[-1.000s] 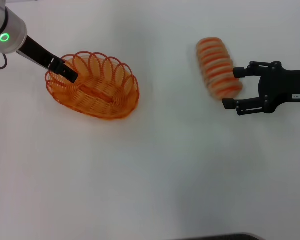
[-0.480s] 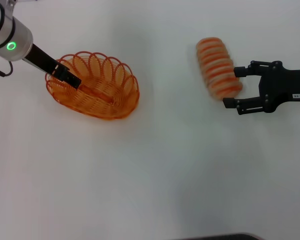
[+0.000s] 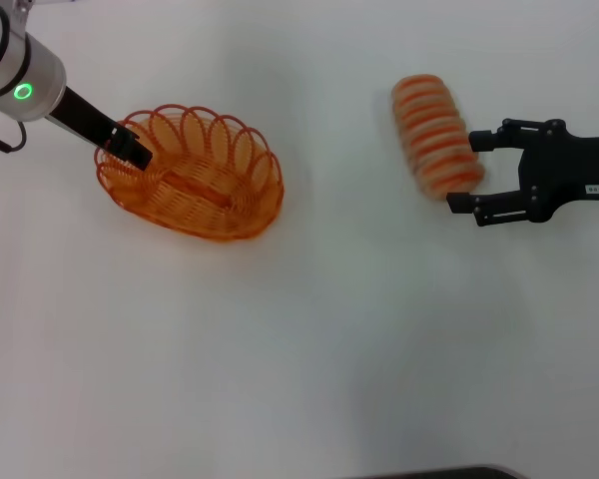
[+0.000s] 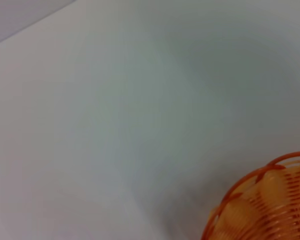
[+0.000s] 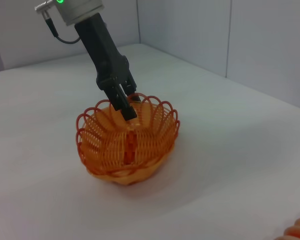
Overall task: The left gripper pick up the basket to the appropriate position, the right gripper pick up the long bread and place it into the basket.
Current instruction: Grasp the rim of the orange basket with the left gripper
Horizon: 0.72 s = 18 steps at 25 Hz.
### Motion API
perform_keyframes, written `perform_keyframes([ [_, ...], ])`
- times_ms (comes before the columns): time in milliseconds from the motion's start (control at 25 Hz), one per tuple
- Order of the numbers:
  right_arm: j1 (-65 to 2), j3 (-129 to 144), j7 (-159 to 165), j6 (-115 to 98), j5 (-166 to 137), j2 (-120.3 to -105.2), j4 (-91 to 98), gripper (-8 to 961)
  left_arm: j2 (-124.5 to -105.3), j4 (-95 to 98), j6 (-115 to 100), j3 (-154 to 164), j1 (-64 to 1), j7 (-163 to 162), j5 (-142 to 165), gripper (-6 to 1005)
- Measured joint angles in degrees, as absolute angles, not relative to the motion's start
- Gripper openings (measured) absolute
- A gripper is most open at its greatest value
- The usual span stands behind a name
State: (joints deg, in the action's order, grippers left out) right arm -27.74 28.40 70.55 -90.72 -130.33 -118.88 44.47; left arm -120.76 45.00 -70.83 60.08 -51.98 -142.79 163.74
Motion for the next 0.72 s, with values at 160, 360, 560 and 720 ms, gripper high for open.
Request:
perform_keyframes([
  [160,-27.76,28.39,70.56,-90.65,-130.33,-118.83,44.47,928,-120.76,44.99,-70.72,60.10,-52.26,-142.94,163.74,559],
  [360,-27.78,28.30,70.57,-90.61,-130.33,-118.83,44.47,928,-120.67,45.05,-70.73,60.02,-52.41,-143.60,163.74,369],
  [560,-27.91,28.30,70.58,-90.61,-130.34,-118.81,44.47,928,-120.39,45.25,-71.15,59.86,-52.46,-144.81,163.74,190],
  [720,-27.95,28.30,70.58,-90.61,-130.30,-118.74,44.47,928,-120.28,45.35,-71.39,59.97,-52.25,-145.31,163.74,105],
])
